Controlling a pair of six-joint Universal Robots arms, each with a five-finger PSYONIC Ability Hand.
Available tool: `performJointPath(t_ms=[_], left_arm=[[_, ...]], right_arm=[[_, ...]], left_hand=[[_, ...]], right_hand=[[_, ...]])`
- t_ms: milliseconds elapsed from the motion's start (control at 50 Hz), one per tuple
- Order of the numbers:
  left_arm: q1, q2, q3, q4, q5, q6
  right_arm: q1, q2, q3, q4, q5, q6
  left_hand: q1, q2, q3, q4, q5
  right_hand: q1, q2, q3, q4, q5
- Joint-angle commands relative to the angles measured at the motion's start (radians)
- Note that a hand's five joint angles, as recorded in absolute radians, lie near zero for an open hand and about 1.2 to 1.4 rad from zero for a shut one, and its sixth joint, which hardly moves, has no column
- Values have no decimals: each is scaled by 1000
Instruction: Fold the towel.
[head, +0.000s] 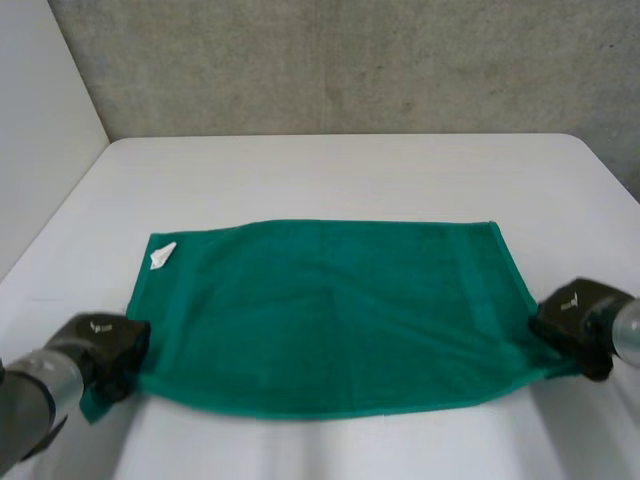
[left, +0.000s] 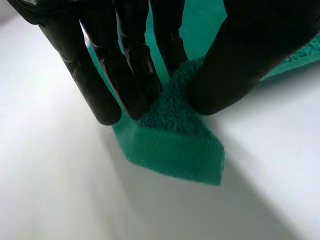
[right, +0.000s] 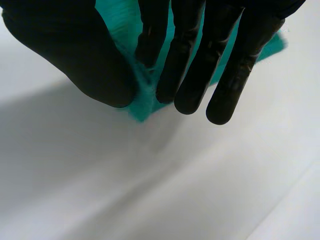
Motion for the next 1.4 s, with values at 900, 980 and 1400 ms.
performJointPath(t_ms=[900, 980, 1400], left_arm=[[-35, -844, 914, 554, 112, 0], [-35, -757, 863, 554, 112, -3], [-44, -316, 319, 548, 110, -17]], right_arm=[[177, 835, -1101, -428, 245, 346], [176, 775, -1082, -431, 248, 409], [156, 381, -491, -320, 40, 546]], left_hand=[[-929, -1001, -996, -998, -945], [-932, -1004, -999, -1001, -948], [-949, -1022, -1016, -1018, -966]], right_hand=[[-810, -1007, -1010, -1018, -1001], [-810, -1007, -1010, -1018, -1001], [-810, -1007, -1010, -1018, -1001]])
